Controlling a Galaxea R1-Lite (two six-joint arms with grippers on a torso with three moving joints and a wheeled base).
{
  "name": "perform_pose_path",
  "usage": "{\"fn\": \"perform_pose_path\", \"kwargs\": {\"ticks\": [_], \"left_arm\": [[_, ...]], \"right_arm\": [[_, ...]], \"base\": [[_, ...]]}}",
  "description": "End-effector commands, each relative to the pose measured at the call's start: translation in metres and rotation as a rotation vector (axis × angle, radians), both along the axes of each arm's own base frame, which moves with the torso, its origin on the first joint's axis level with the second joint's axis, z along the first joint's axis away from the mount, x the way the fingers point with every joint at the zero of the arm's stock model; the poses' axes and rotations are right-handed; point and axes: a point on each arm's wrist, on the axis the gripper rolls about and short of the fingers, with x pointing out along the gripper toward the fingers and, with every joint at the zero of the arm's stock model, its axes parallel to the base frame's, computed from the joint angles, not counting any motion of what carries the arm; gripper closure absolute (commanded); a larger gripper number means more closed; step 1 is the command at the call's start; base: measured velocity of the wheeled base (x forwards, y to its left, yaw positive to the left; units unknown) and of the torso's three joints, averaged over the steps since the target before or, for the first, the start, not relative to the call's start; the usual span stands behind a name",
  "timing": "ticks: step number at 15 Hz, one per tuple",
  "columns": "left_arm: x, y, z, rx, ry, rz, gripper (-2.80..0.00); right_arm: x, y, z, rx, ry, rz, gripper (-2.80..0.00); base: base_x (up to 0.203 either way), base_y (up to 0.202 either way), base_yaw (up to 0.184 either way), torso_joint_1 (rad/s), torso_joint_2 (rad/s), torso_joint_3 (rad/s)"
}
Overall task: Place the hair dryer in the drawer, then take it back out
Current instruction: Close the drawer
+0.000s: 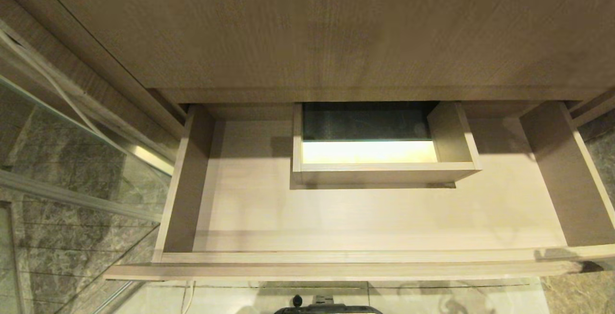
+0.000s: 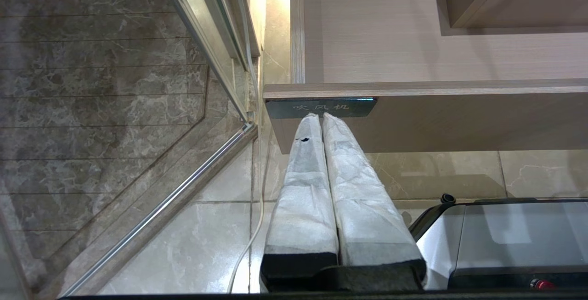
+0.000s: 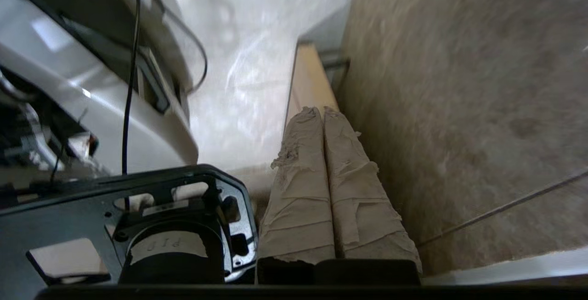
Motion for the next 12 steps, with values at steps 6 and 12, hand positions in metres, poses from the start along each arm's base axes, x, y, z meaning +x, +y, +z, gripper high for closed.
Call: {"fn": "perform_pose_path", "kwargs": {"ticks": [6, 12], "left_arm": [[0.000, 0.000, 0.000, 0.000, 0.000, 0.000, 0.00], [0.000, 0.000, 0.000, 0.000, 0.000, 0.000, 0.00]], "right_arm": [[0.041, -0.024, -0.027, 0.016, 0.031, 0.003, 0.00], [0.070, -0.039, -0.026, -0.029, -0.049, 0.006, 0.00]], "base": [[0.000, 0.000, 0.000, 0.000, 0.00, 0.000], [0.000, 0.000, 0.000, 0.000, 0.00, 0.000]]}}
